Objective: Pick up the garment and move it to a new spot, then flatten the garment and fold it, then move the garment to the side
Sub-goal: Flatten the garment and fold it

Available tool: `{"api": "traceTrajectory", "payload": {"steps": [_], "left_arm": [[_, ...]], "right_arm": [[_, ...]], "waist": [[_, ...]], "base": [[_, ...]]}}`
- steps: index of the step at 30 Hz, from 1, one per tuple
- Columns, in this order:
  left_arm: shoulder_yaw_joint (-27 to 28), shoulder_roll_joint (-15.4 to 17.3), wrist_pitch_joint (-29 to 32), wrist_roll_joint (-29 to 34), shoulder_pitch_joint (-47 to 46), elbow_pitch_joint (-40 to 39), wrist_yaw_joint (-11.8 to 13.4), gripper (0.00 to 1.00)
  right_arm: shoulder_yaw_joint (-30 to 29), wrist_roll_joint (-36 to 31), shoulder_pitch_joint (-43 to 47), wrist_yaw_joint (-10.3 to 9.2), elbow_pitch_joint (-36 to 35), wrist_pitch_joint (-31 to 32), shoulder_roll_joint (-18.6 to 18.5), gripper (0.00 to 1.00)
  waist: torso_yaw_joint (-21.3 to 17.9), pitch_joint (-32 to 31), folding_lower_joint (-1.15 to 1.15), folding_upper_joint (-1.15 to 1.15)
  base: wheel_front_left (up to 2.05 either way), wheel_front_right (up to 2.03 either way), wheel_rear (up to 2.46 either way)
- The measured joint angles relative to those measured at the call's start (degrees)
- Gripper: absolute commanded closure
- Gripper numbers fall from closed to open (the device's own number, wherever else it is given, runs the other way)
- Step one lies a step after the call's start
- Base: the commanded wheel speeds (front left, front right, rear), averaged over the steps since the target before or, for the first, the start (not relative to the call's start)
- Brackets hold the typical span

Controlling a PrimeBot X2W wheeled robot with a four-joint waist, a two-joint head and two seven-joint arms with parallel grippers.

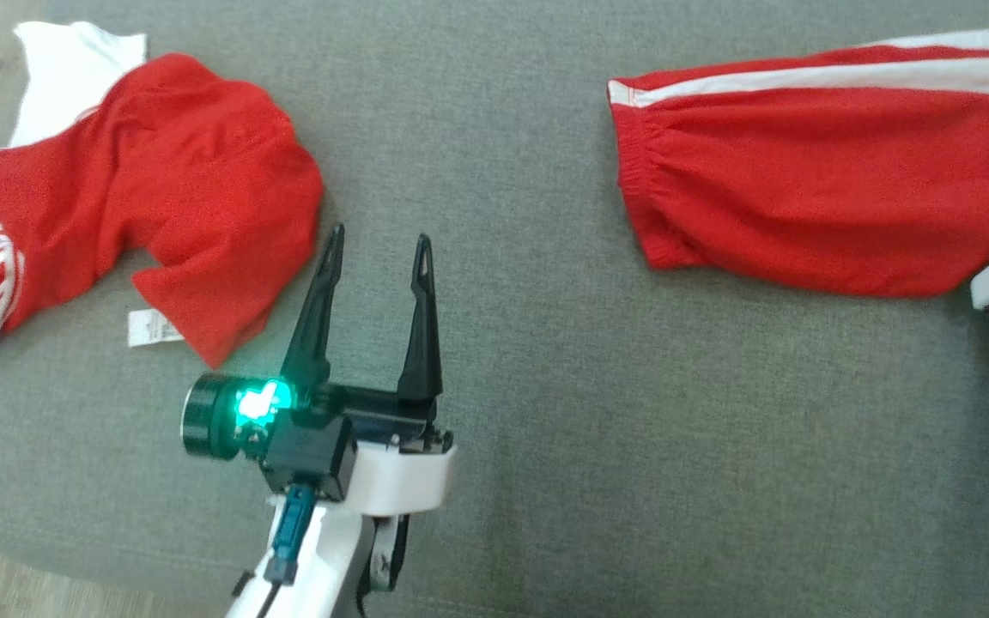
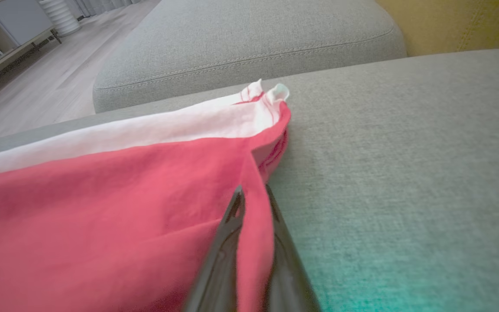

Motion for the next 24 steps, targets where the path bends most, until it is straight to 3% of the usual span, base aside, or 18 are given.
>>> {"api": "traceTrajectory", "payload": {"steps": [8, 17, 24], "left_arm": [[0.88, 0.07, 0.00, 1.16, 2.87, 0.22, 0.71, 0.00], [2.46, 0.10, 0.01, 2.08, 4.00, 1.40, 0.67, 0.00], [2.87, 0.11, 0.01, 2.49, 4.60, 2.56, 0.40, 0.00]], "right_arm": [[3.05, 2.80, 1.90, 0.00, 2.10, -0.18, -1.11, 1.00], [4.20, -0.51, 4.14, 0.00, 3.79, -1.55, -8.98, 1.00], [5.06, -1.54, 4.03, 0.00, -2.14, -1.96, -7.55, 1.00]], "waist": [[-0.58, -2.98, 0.01, 0.00], [-4.48, -5.79, 0.00, 0.00], [-6.27, -7.48, 0.00, 0.00]], "base": [[0.00, 0.00, 0.00], [0.00, 0.00, 0.00], [0.00, 0.00, 0.00]]}}
